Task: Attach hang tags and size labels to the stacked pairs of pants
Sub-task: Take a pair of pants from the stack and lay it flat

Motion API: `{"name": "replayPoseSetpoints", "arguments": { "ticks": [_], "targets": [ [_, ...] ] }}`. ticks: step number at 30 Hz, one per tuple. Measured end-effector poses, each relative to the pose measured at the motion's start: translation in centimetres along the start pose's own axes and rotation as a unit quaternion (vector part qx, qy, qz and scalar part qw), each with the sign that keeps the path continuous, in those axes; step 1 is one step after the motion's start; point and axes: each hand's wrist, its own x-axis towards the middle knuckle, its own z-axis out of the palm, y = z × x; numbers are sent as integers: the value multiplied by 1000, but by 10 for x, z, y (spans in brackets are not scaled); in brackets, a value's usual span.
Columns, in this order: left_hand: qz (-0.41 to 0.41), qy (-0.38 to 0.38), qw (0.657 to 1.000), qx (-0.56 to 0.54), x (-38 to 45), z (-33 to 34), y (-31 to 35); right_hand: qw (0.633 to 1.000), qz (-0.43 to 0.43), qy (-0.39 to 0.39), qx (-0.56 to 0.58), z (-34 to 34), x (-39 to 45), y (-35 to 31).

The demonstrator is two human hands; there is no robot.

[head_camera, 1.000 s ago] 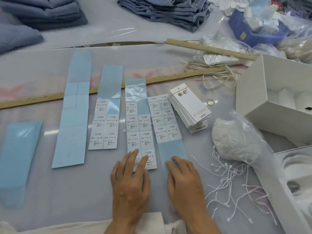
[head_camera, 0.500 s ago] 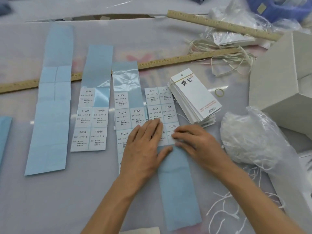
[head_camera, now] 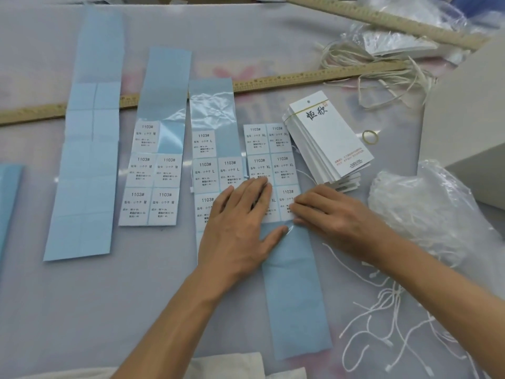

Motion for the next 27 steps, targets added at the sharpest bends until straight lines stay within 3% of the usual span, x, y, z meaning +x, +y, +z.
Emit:
{"name": "replayPoseSetpoints", "arguments": {
  "ticks": [7, 15, 27],
  "targets": [
    [-3, 0, 1000, 3, -1, -1, 1, 998, -39, -20, -46, -8, 0, 2],
    [-6, 3, 1000, -1, 0, -1, 2, 1000, 15, -4, 1, -3, 5, -7],
    [-9, -3, 1000, -7, 0, -2, 3, 997, -49, -48, -45, -11, 11, -2]
  ]
}}
